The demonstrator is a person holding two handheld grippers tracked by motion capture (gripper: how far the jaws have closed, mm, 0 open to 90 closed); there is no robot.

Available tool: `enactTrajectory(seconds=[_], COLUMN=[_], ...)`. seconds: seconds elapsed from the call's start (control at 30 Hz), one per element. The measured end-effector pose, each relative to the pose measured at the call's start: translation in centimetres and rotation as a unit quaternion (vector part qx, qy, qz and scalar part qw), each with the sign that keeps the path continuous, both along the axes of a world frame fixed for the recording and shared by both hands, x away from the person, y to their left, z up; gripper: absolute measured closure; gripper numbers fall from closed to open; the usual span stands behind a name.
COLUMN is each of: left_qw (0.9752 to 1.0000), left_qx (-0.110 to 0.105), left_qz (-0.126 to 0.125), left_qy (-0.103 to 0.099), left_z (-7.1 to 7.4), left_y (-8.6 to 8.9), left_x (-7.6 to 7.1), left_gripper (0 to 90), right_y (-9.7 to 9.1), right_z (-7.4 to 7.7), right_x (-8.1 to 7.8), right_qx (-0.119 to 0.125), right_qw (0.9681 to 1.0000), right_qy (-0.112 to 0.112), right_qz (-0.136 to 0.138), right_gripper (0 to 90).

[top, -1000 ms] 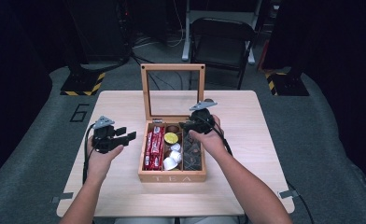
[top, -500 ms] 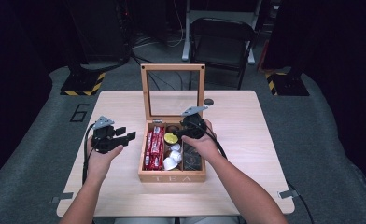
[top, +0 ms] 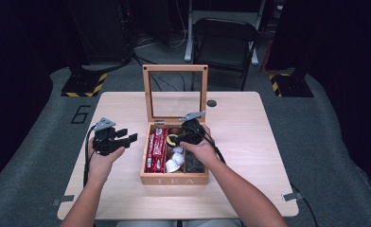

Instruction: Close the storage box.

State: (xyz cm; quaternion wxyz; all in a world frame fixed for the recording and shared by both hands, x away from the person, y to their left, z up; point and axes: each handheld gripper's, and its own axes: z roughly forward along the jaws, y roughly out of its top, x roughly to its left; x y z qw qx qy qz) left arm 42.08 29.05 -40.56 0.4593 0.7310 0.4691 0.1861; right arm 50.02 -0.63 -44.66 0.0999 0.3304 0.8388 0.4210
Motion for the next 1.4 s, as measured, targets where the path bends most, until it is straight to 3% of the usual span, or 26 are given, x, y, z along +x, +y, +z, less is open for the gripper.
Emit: enactTrajectory(seconds=[0.4,1.4], left_qw=[1.0000,0.9999], left_qx=[0.004,0.010], left_qz=[0.002,0.005], left_qy=[-0.002,-0.006], left_z=[0.0,0.0], left_y=[0.0,0.0], left_x=[-0.2,-0.2], left_gripper=[46.4,46.3], right_y=[0.7,1.2], right_z=[-0.7,-1.8], right_x=[0.1,0.6], right_qx=[-0.002,0.003], right_qw=[1.0000,0.9992], right_qy=[0.007,0.038], right_qz=[-0.002,0.008], right_gripper=[31.7,35.0])
